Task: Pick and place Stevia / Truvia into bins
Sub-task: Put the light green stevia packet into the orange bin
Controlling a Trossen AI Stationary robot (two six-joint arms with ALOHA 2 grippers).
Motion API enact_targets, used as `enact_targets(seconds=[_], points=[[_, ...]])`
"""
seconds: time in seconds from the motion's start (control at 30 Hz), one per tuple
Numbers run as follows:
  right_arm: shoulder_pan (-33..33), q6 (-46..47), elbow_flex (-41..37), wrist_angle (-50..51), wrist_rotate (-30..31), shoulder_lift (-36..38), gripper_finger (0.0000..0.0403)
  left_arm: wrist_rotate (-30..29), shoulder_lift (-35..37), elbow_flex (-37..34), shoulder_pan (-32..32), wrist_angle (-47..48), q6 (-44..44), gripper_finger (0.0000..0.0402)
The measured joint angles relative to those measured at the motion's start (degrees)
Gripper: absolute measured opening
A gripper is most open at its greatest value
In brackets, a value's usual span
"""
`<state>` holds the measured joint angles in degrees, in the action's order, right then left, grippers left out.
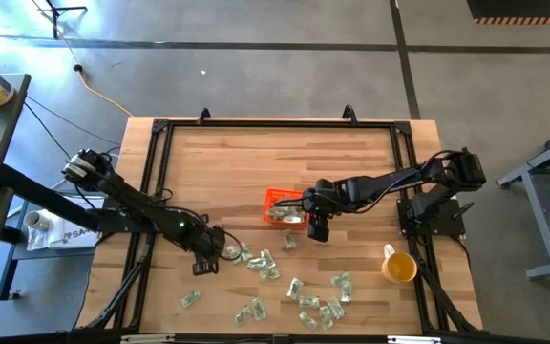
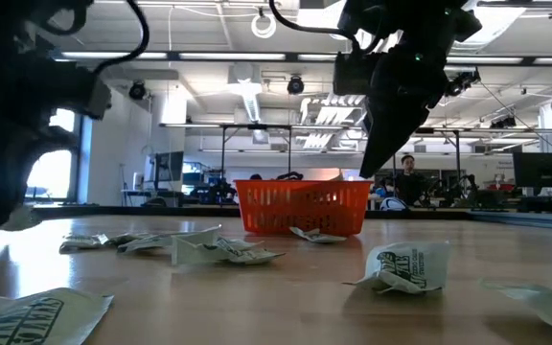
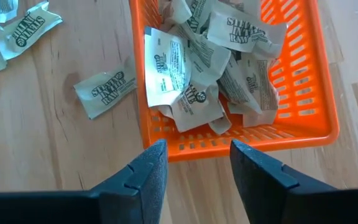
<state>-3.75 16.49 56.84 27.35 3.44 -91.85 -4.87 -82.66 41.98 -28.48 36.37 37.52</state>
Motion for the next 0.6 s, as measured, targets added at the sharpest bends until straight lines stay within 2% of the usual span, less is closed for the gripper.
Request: enact_targets(seconds=[0.3, 0.43, 0.6], points=[[0.0, 0.0, 0.0, 0.1, 0.8, 0.0, 0.0165, -1.1, 0.0, 4.4, 0.6, 5.0, -1.6, 0.0056], [0.0, -0.1, 0.0, 1.0, 0.5, 0.0, 0.0161, 0.3, 0.0, 4.5, 3.2, 4.1, -2.6, 0.0031], [0.0, -0.1, 0.0, 2.7, 0.2, 0.0, 0.0162, 5.8, 0.1, 4.5, 8.4, -0.4, -4.7, 0.0031]])
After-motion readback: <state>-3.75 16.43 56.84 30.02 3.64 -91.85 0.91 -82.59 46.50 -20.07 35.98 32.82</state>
